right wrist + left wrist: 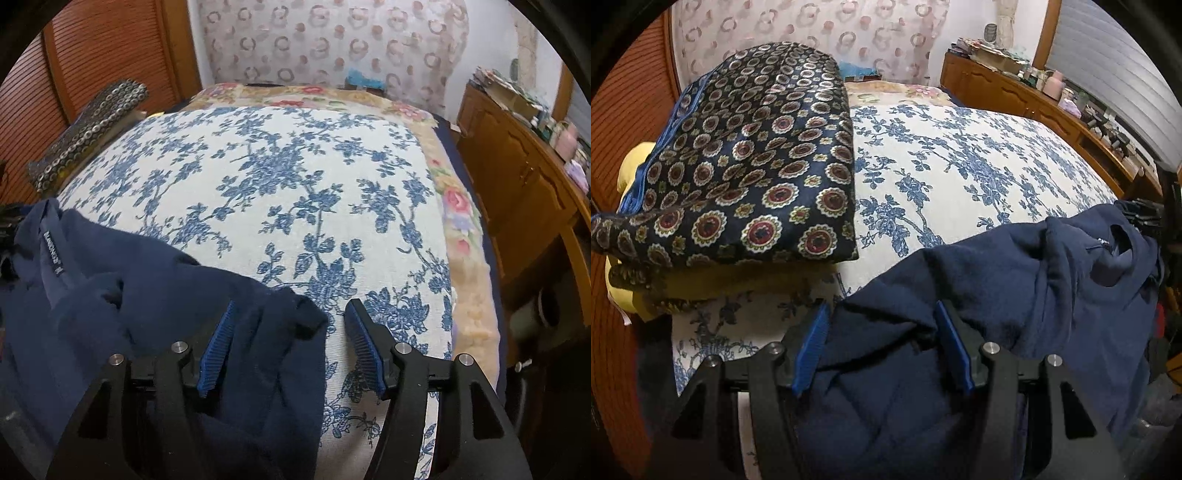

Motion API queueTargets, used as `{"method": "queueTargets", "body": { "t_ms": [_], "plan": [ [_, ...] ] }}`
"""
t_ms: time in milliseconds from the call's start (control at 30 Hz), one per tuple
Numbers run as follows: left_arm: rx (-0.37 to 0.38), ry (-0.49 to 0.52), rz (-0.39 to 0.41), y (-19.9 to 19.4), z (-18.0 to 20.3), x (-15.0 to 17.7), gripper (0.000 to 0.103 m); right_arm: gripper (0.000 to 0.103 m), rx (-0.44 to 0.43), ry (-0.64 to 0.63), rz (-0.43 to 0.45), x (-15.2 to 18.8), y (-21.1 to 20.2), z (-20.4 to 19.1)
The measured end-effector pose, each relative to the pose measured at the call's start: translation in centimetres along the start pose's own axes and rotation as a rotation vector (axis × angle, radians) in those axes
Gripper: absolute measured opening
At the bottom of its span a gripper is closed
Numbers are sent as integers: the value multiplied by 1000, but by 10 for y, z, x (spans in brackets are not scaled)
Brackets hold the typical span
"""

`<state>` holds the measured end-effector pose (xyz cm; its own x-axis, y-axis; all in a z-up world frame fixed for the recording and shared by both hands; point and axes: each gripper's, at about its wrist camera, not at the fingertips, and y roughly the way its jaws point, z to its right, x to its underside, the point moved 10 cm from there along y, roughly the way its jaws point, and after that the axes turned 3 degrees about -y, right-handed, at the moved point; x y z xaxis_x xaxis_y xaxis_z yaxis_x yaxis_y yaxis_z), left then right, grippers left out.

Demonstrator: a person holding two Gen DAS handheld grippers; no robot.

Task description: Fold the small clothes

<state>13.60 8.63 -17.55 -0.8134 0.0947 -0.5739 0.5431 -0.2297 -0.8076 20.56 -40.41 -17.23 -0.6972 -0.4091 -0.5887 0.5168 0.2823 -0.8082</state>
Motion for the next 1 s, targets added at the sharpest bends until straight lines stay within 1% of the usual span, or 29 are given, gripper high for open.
{"method": "queueTargets", "body": {
  "t_ms": [33, 67, 100, 133, 167, 200, 267, 300, 333, 367, 433, 567, 600, 733, 767, 833, 1000],
  "plan": [
    [3, 13, 4, 0, 1, 0, 54, 51, -12, -7, -3, 0, 0, -3],
    [17, 16, 7, 0, 3, -1, 48, 45, -18, -14, -4, -1, 0, -5],
    [35, 3, 8, 1, 4, -2, 47, 42, -29, -25, -4, -1, -1, -8],
    [38, 2, 10, 1, 5, -3, 41, 30, -48, -31, -3, -1, -1, -13],
    [47, 6, 10, 1, 7, -3, 30, 16, -73, -42, -3, 0, -2, -19],
    [66, 11, 7, 0, 11, -2, 26, 14, -75, -53, -2, 1, -3, -22],
    [64, 29, 10, -3, 17, -2, 10, 11, -71, -75, 7, 2, -6, -28],
    [60, 40, 22, -7, 22, -3, 9, 10, -71, -74, 15, 2, -9, -30],
    [54, 48, 40, -12, 26, -4, 8, 10, -29, -60, 32, 0, -14, -27],
    [53, 56, 60, -19, 30, -7, 7, 9, -5, -50, 44, -1, -20, -25],
    [77, 55, 132, -43, 39, -15, 7, 8, -11, -36, 104, -7, -42, -28],
    [116, 33, 286, -106, 46, -38, 6, 8, -10, -17, 268, -28, -109, -35],
    [120, 34, 312, -117, 47, -43, 6, 8, -5, -19, 312, -35, -130, -39],
    [118, 57, 455, -173, 54, -73, 6, 8, 23, -54, 444, -64, -195, -52],
    [128, 59, 495, -190, 56, -82, 6, 7, 22, -58, 471, -71, -209, -54],
    [141, 58, 551, -215, 52, -92, 6, 7, 31, -74, 530, -89, -243, -57],
    [171, 65, 682, -281, 52, -120, 6, 7, 53, -101, 641, -121, -310, -60]
  ]
}}
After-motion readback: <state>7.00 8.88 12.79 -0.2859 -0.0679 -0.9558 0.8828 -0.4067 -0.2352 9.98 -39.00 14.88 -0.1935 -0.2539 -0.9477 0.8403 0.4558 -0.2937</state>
